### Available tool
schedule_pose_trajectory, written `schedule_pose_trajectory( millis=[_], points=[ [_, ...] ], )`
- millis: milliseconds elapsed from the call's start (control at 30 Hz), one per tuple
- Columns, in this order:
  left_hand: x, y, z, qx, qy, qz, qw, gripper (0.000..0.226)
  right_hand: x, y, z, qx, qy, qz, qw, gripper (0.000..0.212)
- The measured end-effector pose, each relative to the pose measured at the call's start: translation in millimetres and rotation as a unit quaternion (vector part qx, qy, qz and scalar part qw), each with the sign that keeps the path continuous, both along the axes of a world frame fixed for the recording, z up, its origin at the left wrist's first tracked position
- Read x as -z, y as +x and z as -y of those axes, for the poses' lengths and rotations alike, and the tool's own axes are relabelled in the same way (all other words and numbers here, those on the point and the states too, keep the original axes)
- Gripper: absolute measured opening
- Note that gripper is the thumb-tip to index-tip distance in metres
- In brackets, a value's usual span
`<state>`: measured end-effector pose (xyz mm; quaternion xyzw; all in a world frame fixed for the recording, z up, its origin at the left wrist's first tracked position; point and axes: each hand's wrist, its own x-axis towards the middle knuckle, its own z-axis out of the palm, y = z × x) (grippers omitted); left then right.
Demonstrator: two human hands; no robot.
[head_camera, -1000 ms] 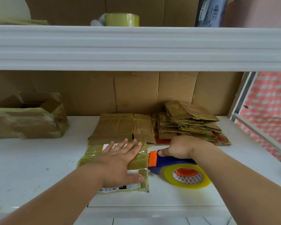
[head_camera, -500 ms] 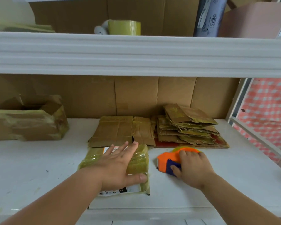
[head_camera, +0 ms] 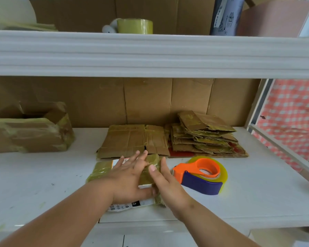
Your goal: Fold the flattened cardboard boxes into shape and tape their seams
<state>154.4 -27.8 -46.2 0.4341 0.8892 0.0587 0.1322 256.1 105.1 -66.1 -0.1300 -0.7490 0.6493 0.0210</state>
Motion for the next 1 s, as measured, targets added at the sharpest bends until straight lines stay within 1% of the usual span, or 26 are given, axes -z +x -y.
schedule_pose_trajectory(
  millis=[33, 67, 133, 200, 233, 267, 300, 333, 367, 400, 433, 467, 533, 567, 600, 667, 700, 800, 833, 867, 933, 967, 1000],
  points=[
    [0.6, 1.5, 1.0, -0.003, 0.010, 0.006, 1.000, 0.092, 0.3, -1.5, 2.7, 0.013, -0.026, 0.004, 1.000, 0.081],
    [0.9, 2.5, 2.1, -0.004, 0.028, 0.011, 1.000, 0.089, 2.2, -3.3, 4.0, 0.021, -0.031, 0.008, 0.999, 0.081],
    [-1.6, -1.6, 8.2, -0.019, 0.060, 0.016, 0.998, 0.086, 4.3, -5.8, 3.8, 0.026, -0.007, 0.026, 0.999, 0.076],
    [-7.8, -12.0, 22.3, -0.055, 0.055, -0.012, 0.997, 0.081, 2.9, -4.6, 1.6, 0.019, 0.007, 0.040, 0.999, 0.068],
    [-9.8, -17.4, 31.9, -0.088, 0.054, -0.027, 0.994, 0.080, 2.5, -3.9, -0.1, 0.019, 0.004, 0.041, 0.999, 0.065],
    [-10.0, -22.1, 42.2, -0.135, 0.065, -0.023, 0.988, 0.082, 5.2, -4.5, -3.2, 0.025, -0.008, 0.045, 0.999, 0.063],
    [-7.9, -24.8, 52.7, -0.201, 0.100, 0.026, 0.974, 0.085, 4.6, -4.5, -2.8, 0.033, -0.015, 0.049, 0.998, 0.062],
    [-5.7, -23.5, 61.0, -0.276, 0.158, 0.113, 0.941, 0.087, 8.7, -6.9, -3.7, 0.038, -0.026, 0.053, 0.998, 0.061],
    [-2.2, -19.7, 65.9, -0.344, 0.226, 0.220, 0.884, 0.086, 10.4, -8.6, -2.1, 0.040, -0.035, 0.062, 0.997, 0.061],
    [2.3, -15.2, 67.5, -0.396, 0.278, 0.312, 0.818, 0.084, 14.8, -10.9, -1.2, 0.042, -0.052, 0.075, 0.995, 0.060],
    [7.4, -12.5, 67.1, -0.431, 0.312, 0.375, 0.759, 0.081, 19.1, -12.7, 0.0, 0.048, -0.067, 0.087, 0.993, 0.055],
    [11.9, -11.4, 65.9, -0.449, 0.339, 0.415, 0.715, 0.079, 27.5, -15.3, -0.8, 0.048, -0.082, 0.099, 0.991, 0.047],
    [20.4, -10.6, 65.6, -0.459, 0.382, 0.461, 0.657, 0.075, 40.6, -17.0, -1.3, 0.037, -0.099, 0.109, 0.988, 0.032],
    [23.2, -10.2, 66.5, -0.460, 0.399, 0.474, 0.636, 0.075, 42.2, -16.5, -0.8, 0.035, -0.094, 0.110, 0.989, 0.031],
    [25.1, -9.7, 67.2, -0.458, 0.413, 0.481, 0.623, 0.076, 42.7, -16.4, -1.5, 0.037, -0.087, 0.111, 0.989, 0.032],
    [26.1, -10.1, 69.3, -0.455, 0.426, 0.488, 0.611, 0.076, 40.8, -15.5, -2.3, 0.035, -0.068, 0.123, 0.989, 0.041],
    [25.2, -10.1, 69.9, -0.454, 0.427, 0.489, 0.611, 0.077, 39.0, -14.6, -2.9, 0.033, -0.053, 0.129, 0.990, 0.048],
    [24.6, -12.2, 70.1, -0.444, 0.420, 0.481, 0.629, 0.077, 42.3, -12.6, -9.5, 0.009, 0.007, 0.151, 0.988, 0.079],
    [23.4, -13.9, 69.5, -0.438, 0.417, 0.470, 0.642, 0.076, 38.5, -10.5, -8.9, -0.002, 0.036, 0.160, 0.986, 0.080],
    [23.6, -18.0, 68.9, -0.434, 0.412, 0.455, 0.659, 0.075, 35.3, -10.2, -9.3, -0.007, 0.062, 0.171, 0.983, 0.074],
    [23.0, -23.8, 68.0, -0.423, 0.390, 0.435, 0.692, 0.068, 27.3, -10.1, -10.5, -0.009, 0.105, 0.183, 0.977, 0.053],
    [22.0, -25.2, 68.7, -0.421, 0.373, 0.429, 0.707, 0.066, 25.5, -11.1, -12.2, -0.010, 0.127, 0.188, 0.974, 0.048],
    [22.3, -26.9, 69.3, -0.420, 0.354, 0.421, 0.722, 0.064, 24.0, -13.0, -13.6, -0.011, 0.156, 0.192, 0.969, 0.049]
  ],
)
